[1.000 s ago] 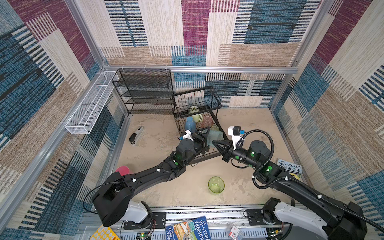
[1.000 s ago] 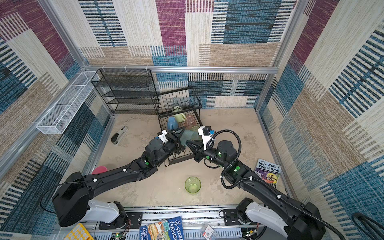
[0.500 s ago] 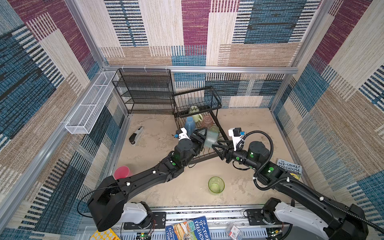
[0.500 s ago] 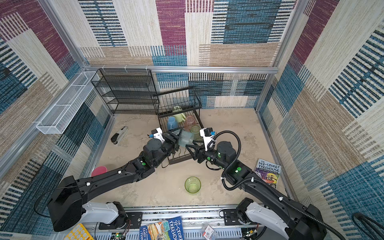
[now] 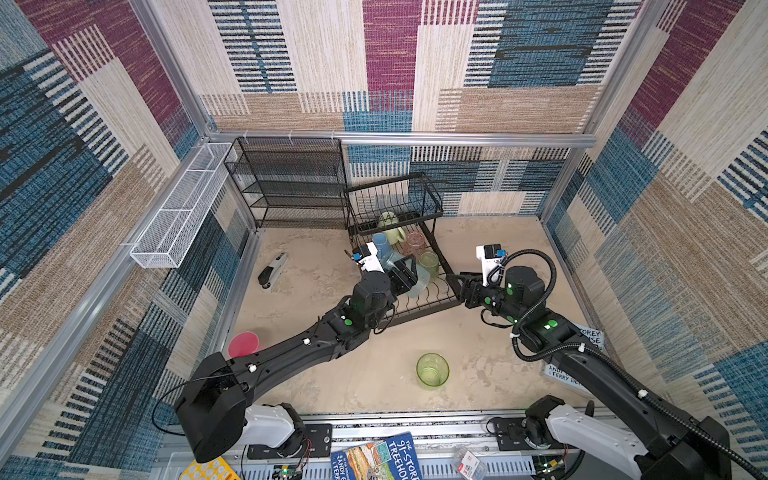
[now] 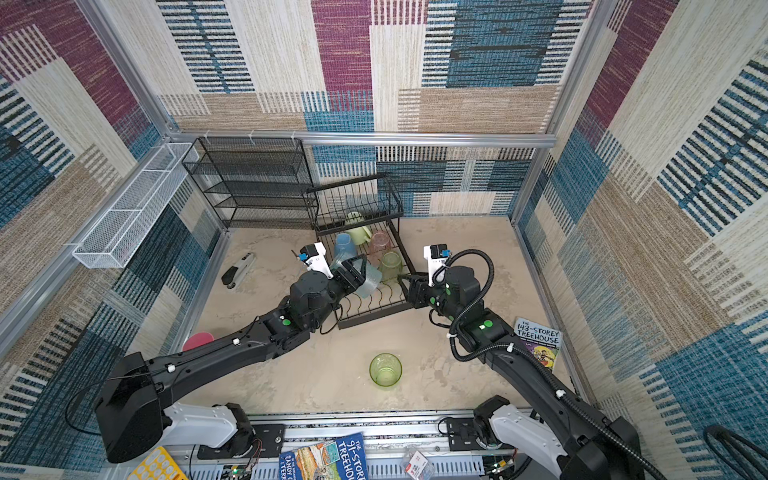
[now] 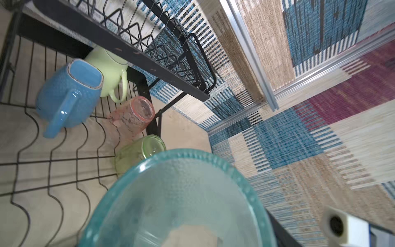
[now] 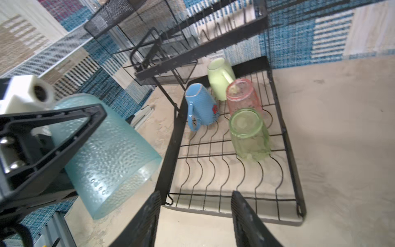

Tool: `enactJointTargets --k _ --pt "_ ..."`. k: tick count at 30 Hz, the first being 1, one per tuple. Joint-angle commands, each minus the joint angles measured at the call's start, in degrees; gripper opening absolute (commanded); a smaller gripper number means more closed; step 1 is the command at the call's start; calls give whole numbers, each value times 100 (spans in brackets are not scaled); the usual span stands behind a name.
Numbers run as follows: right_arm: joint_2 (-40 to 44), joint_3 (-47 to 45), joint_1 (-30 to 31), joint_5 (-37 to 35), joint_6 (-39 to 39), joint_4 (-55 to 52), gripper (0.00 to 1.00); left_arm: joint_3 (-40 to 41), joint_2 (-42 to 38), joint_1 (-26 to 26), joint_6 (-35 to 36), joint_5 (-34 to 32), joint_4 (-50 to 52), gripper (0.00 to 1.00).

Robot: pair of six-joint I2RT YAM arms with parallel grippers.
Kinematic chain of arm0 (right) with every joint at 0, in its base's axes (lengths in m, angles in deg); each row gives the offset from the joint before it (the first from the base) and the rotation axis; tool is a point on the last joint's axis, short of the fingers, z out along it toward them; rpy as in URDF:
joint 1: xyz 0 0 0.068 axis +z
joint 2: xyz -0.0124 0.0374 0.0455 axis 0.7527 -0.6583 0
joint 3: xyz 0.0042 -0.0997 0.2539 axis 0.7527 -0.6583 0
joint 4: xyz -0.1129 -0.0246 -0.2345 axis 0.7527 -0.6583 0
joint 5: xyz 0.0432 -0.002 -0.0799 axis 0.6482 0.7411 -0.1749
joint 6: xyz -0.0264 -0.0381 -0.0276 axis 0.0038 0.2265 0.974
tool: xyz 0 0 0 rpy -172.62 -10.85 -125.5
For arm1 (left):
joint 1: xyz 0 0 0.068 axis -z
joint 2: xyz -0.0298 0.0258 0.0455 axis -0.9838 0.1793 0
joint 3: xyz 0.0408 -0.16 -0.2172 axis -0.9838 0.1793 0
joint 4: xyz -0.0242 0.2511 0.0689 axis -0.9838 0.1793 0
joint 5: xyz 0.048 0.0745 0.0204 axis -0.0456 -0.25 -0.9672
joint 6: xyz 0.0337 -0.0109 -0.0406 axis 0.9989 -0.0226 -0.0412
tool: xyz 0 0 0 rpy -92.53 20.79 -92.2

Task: Load cups into a dish rack
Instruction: Pick up the cup from the center of the table, then place the cup upside down at the dish rack.

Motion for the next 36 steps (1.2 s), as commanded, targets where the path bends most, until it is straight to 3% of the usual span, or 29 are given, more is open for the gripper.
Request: enactJointTargets --k 1,9,15,36 --pt "-43 24 -169 91 -108 -205 56 -166 167 42 1544 -336 220 58" --pt "-34 -42 -476 264 -50 -211 56 -159 808 66 3265 -643 -208 58" --pt "-20 -125 -556 336 -28 -119 57 -71 1294 13 3948 -805 -710 58" --pt "-123 -381 -583 415 93 430 58 -53 2711 -454 4145 -1103 -2098 58"
